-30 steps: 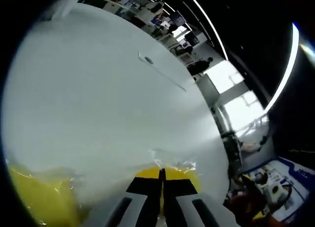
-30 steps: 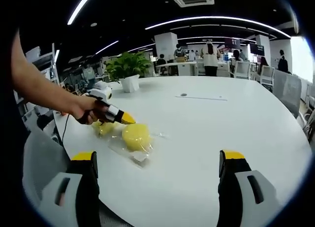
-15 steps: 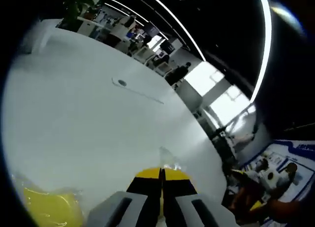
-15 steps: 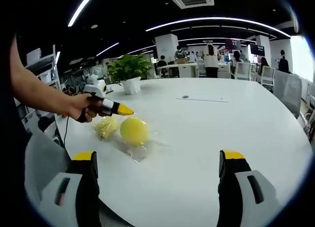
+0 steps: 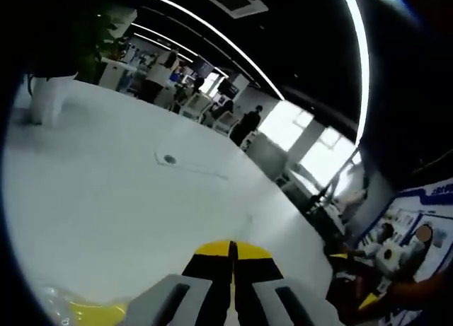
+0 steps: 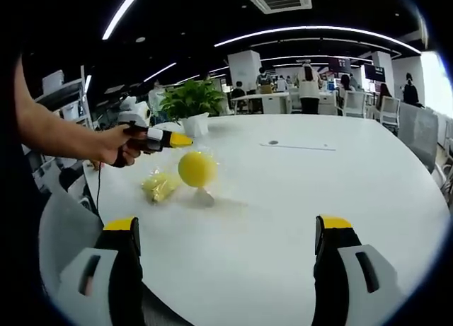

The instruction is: Compare the silicone blocks by pressing each to a similar depth, holding the contact briefly, and releasing to observe deformation and rebound differences across the visible hardness samples.

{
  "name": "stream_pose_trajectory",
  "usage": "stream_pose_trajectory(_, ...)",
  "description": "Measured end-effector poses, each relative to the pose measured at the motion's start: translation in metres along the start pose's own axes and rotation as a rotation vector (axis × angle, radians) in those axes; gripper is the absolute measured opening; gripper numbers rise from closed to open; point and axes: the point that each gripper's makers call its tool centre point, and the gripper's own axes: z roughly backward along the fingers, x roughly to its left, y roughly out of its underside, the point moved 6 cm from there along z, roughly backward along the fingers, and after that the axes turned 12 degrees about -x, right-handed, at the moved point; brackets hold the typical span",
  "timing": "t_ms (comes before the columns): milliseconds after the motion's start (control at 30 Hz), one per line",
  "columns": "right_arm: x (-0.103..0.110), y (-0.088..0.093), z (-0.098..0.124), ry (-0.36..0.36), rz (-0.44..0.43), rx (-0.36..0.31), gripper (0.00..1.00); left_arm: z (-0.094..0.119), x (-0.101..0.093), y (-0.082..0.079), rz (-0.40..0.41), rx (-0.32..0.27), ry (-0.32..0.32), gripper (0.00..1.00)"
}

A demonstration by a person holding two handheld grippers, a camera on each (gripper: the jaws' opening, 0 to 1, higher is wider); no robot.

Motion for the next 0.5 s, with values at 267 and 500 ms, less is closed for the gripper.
stream_pose_trajectory(267,0.001,-0.009,-0.004,-0.013,0.012,-0.016,0.96,0.009,-0.013,-0.031,-0.038,-0.053,0.027,0.00)
stream_pose_trajectory(500,0.004,-0.016,-0.005,-0.019,0.012,-0.035,0.96,0.016,-0.026,-0.059,-0.049,-0.100,0.059,0.00)
